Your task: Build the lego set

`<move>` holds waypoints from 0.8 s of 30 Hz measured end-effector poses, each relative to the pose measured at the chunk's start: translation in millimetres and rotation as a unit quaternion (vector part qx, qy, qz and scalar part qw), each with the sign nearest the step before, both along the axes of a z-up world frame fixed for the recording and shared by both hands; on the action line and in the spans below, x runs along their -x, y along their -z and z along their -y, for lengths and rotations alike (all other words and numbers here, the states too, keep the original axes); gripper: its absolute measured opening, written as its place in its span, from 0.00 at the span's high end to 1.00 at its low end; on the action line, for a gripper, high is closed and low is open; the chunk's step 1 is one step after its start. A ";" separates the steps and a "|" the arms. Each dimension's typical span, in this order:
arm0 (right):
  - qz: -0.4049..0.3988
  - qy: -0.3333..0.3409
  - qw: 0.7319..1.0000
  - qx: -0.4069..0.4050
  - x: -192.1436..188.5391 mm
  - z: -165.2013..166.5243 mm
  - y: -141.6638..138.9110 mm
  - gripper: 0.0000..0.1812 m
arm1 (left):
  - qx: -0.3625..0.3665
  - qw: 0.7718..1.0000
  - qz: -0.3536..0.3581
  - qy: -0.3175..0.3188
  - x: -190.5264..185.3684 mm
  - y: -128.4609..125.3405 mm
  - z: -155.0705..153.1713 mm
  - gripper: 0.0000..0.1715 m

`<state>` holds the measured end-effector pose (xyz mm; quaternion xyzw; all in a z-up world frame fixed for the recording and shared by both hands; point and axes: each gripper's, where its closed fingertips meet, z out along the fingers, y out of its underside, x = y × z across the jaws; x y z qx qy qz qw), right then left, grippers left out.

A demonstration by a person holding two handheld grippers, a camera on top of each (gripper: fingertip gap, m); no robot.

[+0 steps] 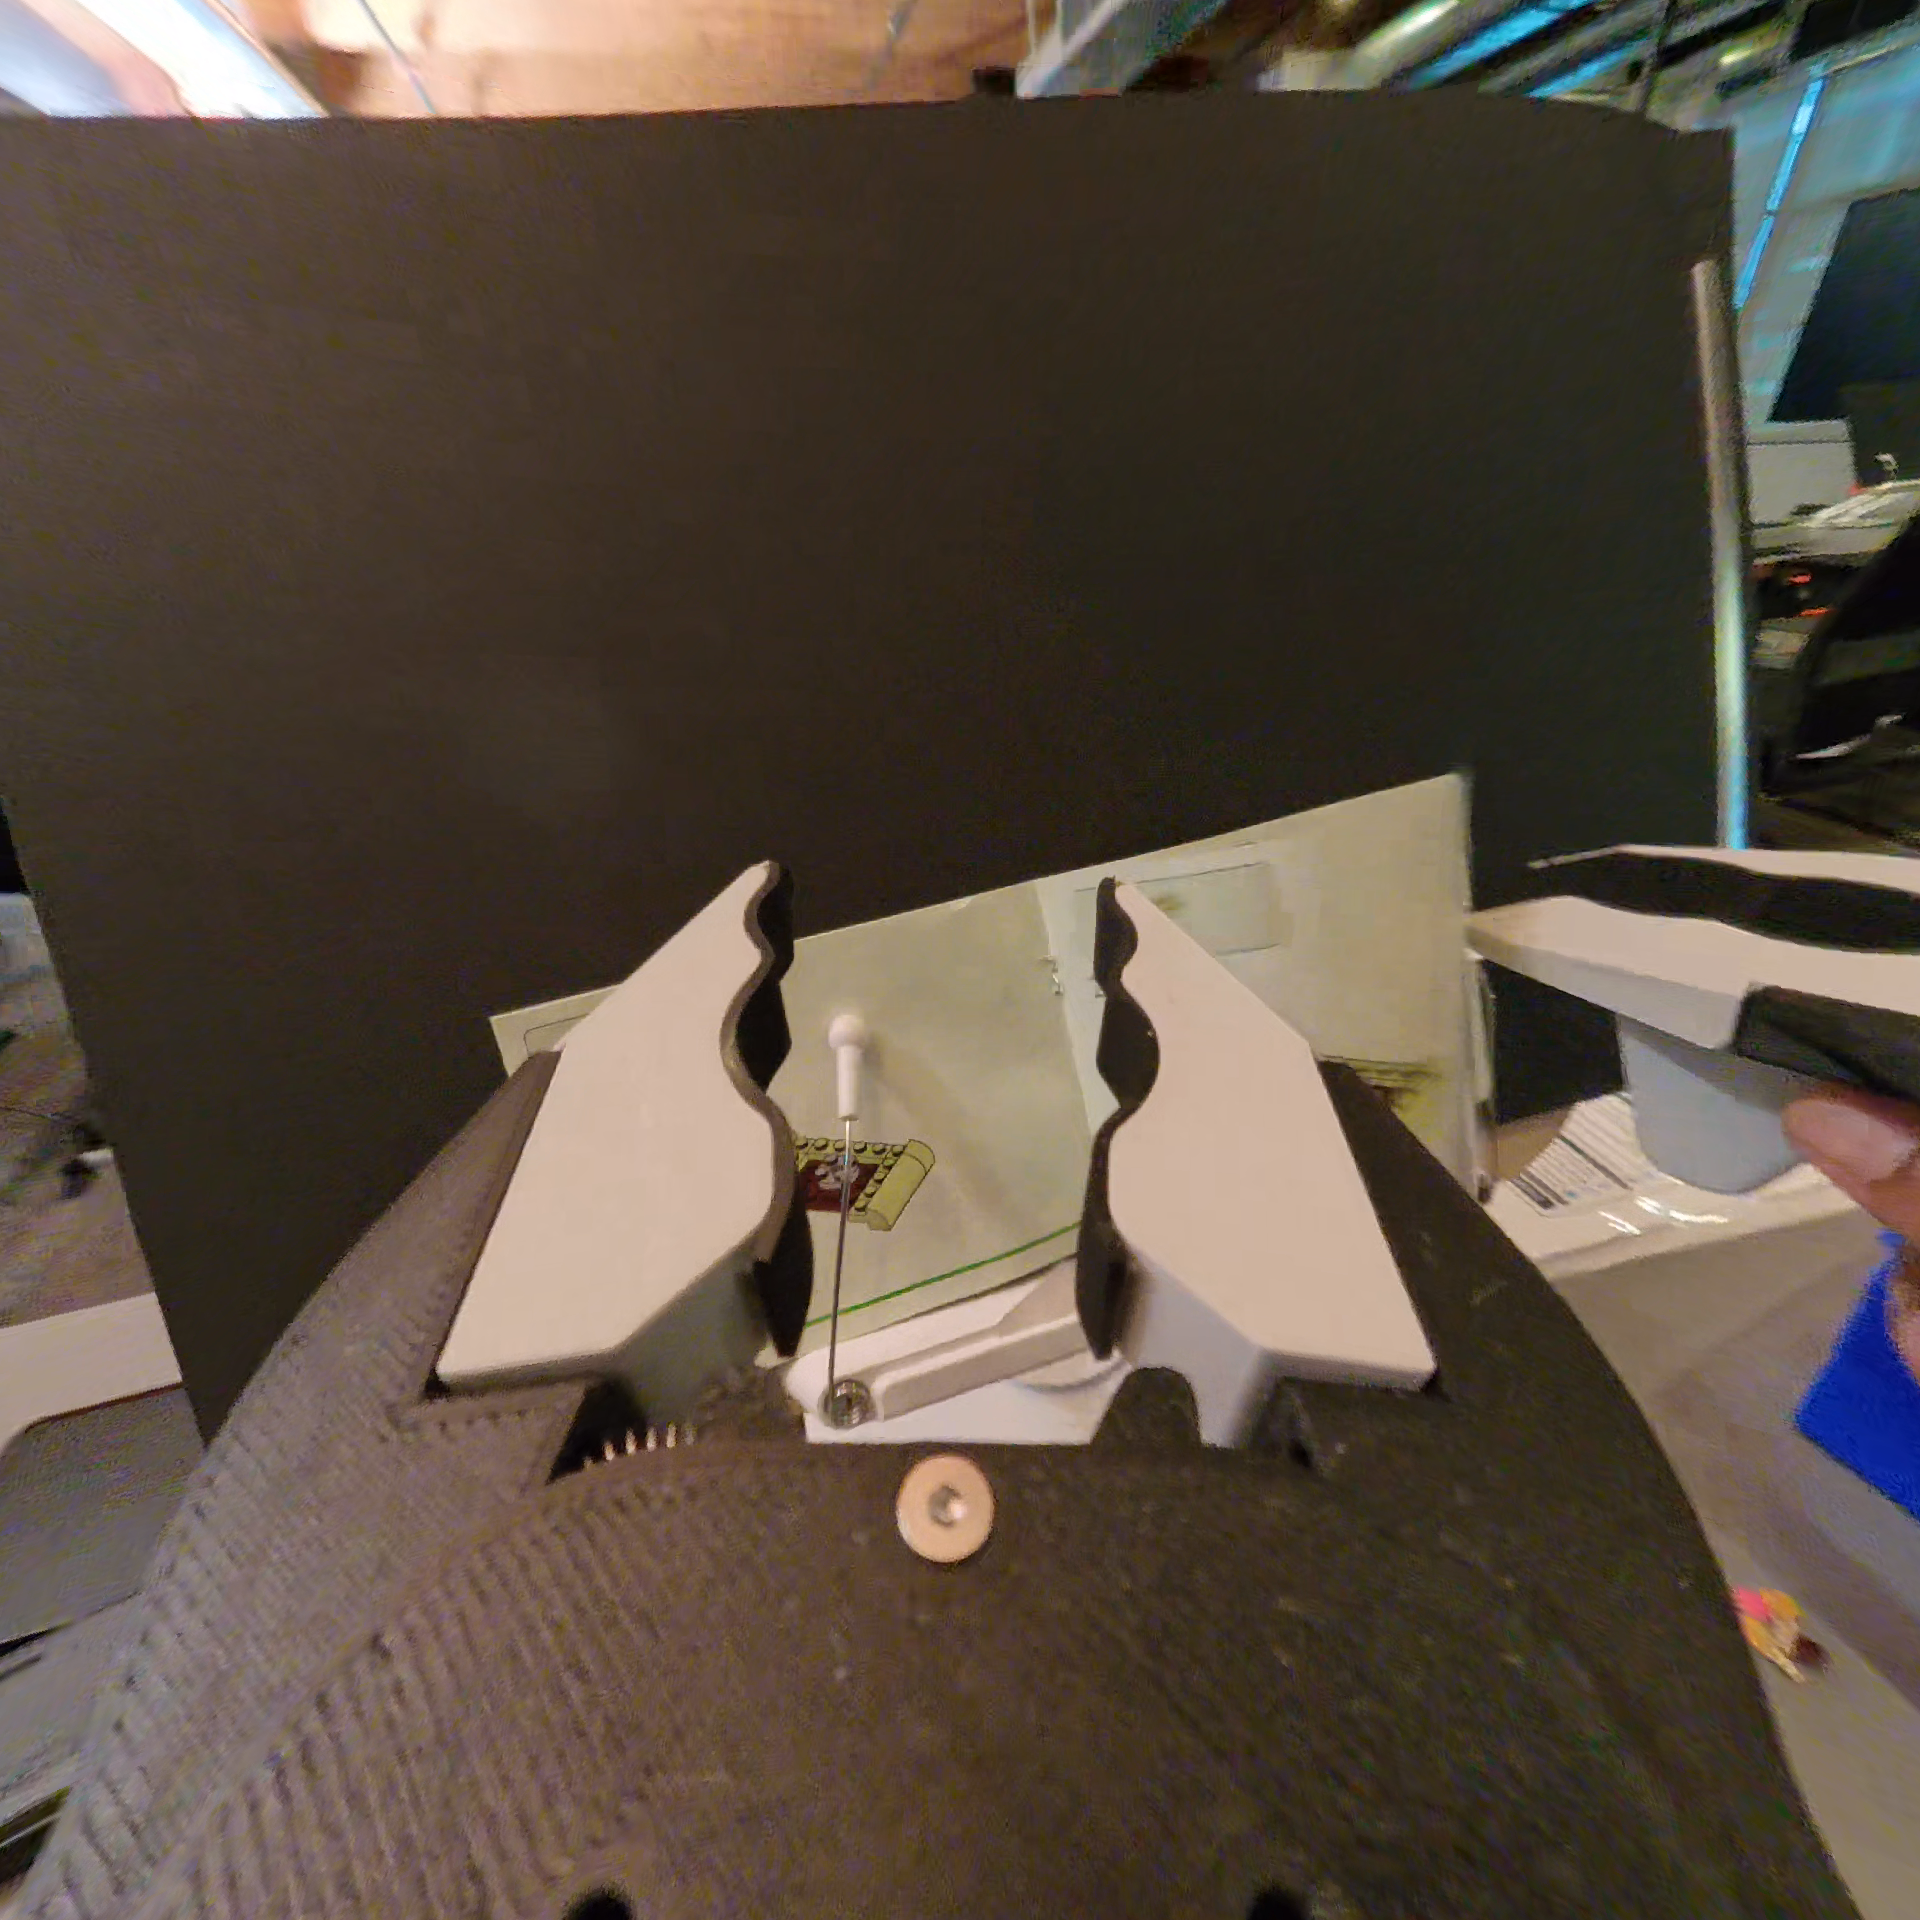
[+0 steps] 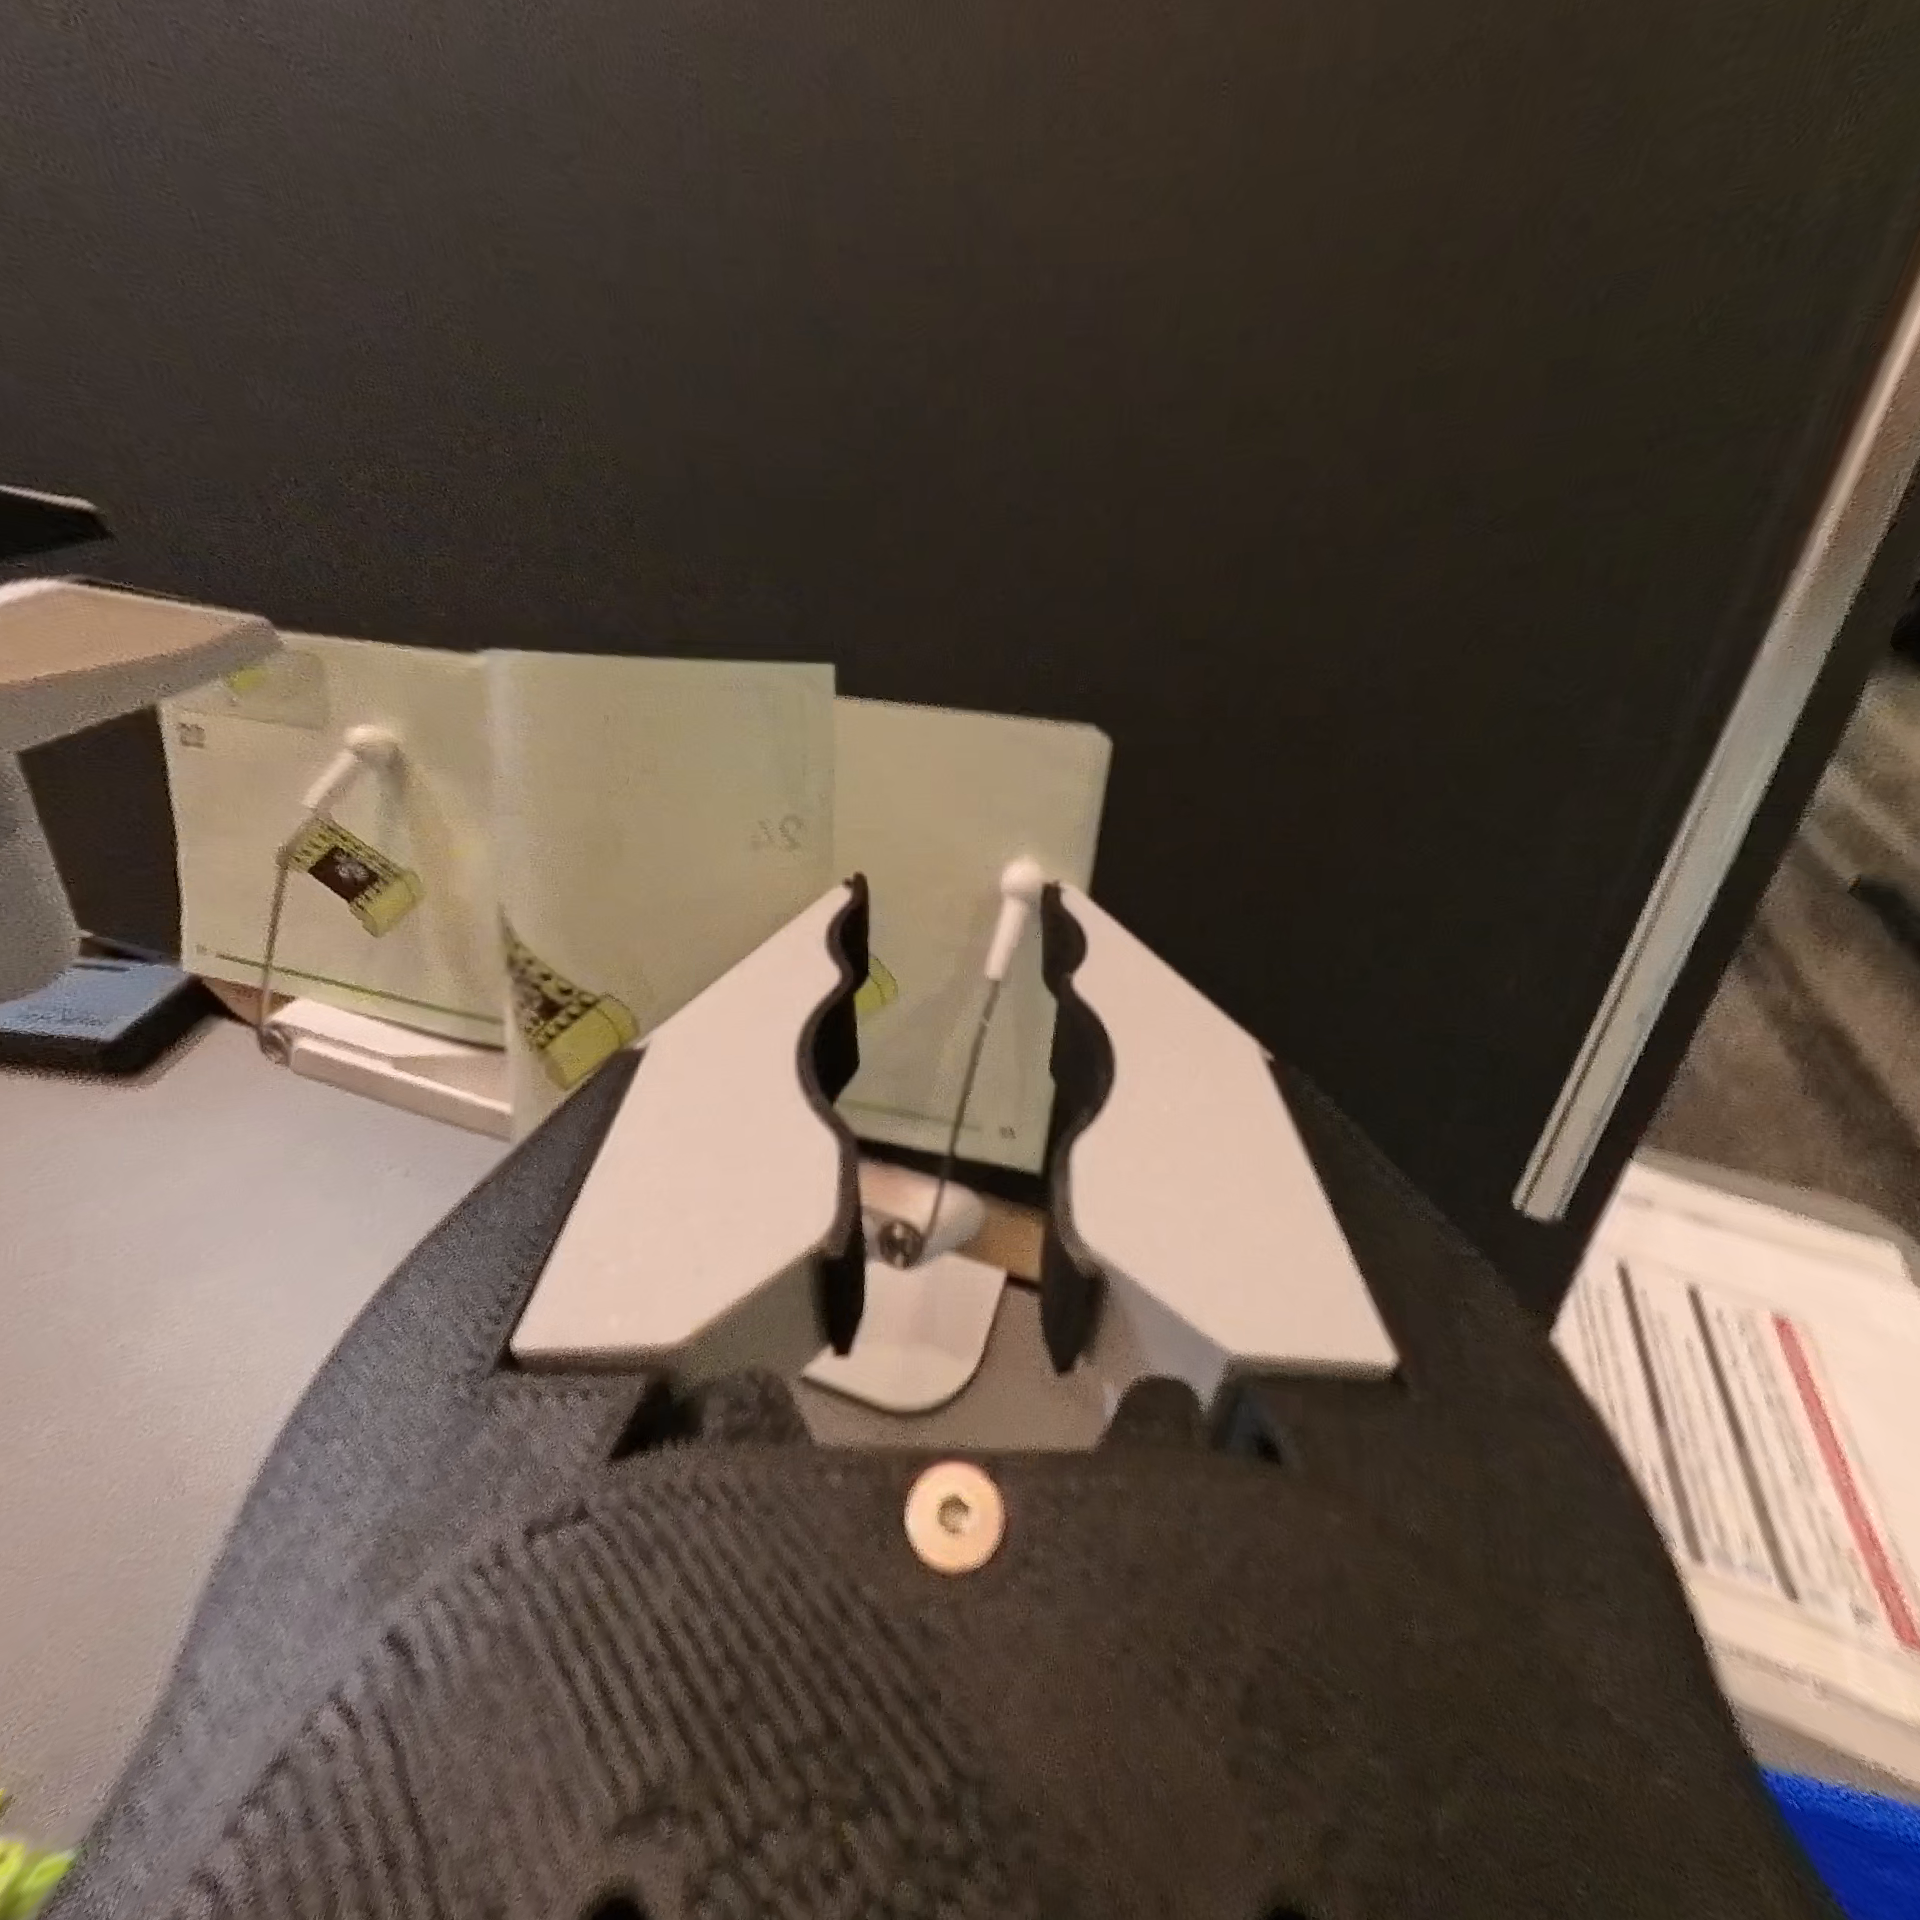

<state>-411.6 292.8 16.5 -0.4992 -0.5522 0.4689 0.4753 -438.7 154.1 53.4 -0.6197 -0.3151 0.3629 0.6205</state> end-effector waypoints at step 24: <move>0.014 -0.237 0.970 0.044 25.7 147.8 27.5 1.00 | 0.099 0.964 0.232 0.083 21.2 88.2 41.2 1.00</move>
